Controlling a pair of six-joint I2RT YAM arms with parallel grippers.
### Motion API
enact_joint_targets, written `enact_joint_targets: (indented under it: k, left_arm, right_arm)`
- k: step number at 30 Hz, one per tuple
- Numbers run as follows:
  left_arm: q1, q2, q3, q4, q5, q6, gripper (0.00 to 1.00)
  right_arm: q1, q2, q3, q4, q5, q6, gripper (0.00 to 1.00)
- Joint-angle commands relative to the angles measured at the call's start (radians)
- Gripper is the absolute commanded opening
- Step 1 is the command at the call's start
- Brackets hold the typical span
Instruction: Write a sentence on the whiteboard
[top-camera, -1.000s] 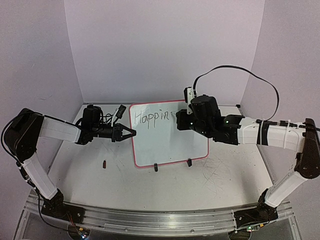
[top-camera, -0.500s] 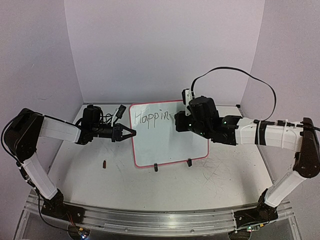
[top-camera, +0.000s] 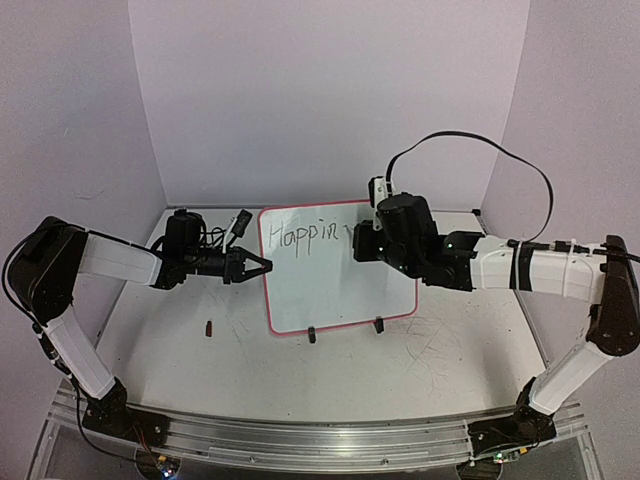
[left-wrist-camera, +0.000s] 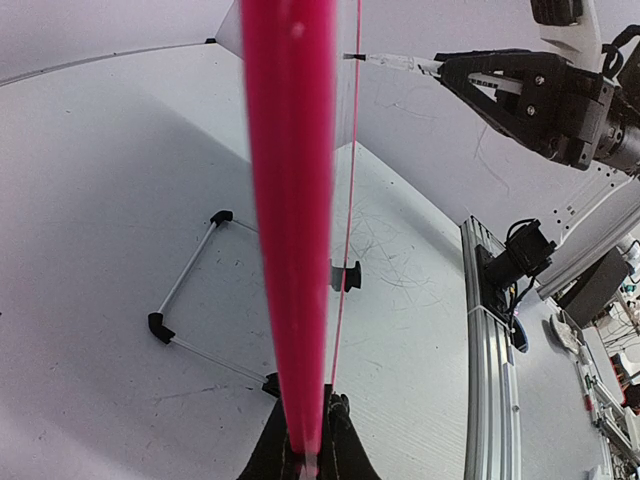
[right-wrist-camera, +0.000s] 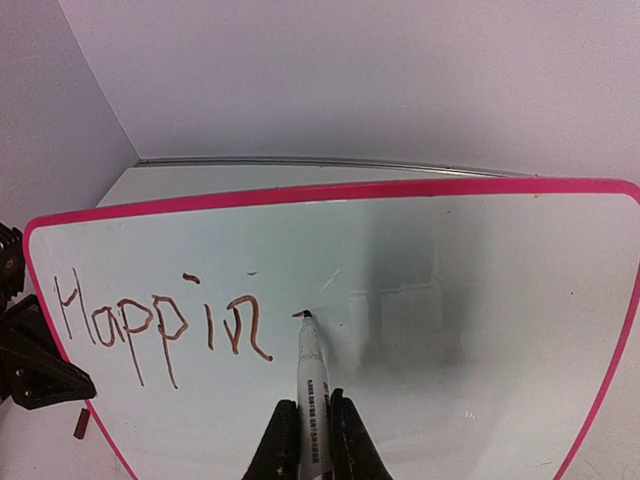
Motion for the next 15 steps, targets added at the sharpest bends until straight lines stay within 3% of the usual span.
enact_joint_targets:
  k: [1, 15]
  left_arm:
    - [-0.005, -0.010, 0.022, -0.032, -0.039, 0.039, 0.00]
    - [-0.005, -0.015, 0.021, -0.035, -0.042, 0.041, 0.00]
  right_arm:
    - [-0.004, -0.007, 0.015, 0.000, 0.037, 0.009, 0.00]
    - [-0.004, 0.032, 0.053, 0.024, -0.001, -0.019, 0.00]
